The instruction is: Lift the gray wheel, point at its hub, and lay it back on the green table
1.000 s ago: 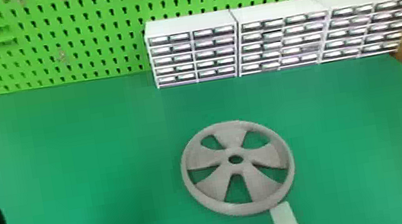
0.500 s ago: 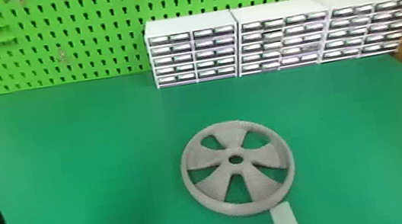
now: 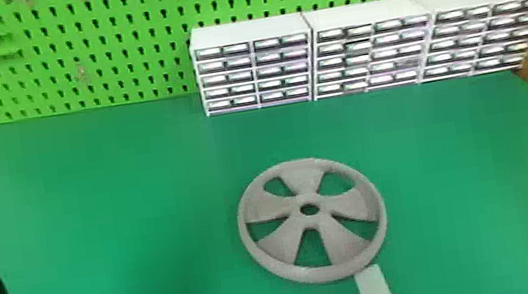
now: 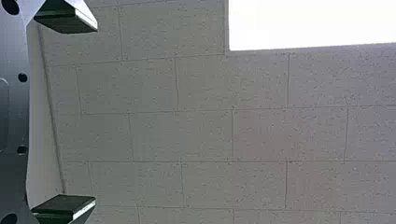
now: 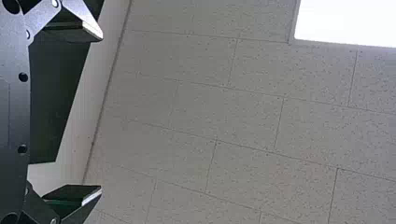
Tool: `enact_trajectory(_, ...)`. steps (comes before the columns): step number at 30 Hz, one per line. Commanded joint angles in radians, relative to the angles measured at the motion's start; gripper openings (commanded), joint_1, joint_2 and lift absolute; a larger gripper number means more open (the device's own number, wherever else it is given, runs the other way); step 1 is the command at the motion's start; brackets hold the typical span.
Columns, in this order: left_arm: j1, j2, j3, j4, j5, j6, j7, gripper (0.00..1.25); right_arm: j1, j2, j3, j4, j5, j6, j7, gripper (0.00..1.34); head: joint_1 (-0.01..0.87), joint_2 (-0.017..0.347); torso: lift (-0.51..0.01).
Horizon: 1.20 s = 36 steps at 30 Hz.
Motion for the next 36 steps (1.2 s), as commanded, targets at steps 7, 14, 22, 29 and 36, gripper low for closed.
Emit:
enact_trajectory(7,0.005,0.000,-0.012,0.022,0.008,0.014,0.010,1.25,0.011,0.001,0.007,0.003,-0.005,0.010,-0.002,1.19,0.692,0.048,-0.093)
enact_trajectory(14,0.040,-0.002,-0.018,0.067,0.008,0.045,0.023,1.25,0.057,0.003,0.007,0.046,-0.003,0.057,-0.009,1.19,0.692,0.048,-0.093)
enact_trajectory(22,0.112,-0.003,-0.007,0.151,0.013,0.092,0.023,1.25,0.143,0.016,-0.008,0.103,-0.001,0.094,-0.009,1.19,0.692,0.048,-0.093)
enact_trajectory(29,0.195,-0.003,0.002,0.205,0.010,0.137,0.023,1.25,0.247,0.026,-0.037,0.146,0.000,0.146,-0.009,1.19,0.692,0.048,-0.093)
enact_trajectory(36,0.276,-0.009,0.036,0.249,0.008,0.169,0.023,1.25,0.344,0.033,-0.068,0.174,-0.006,0.185,-0.009,1.19,0.692,0.048,-0.093)
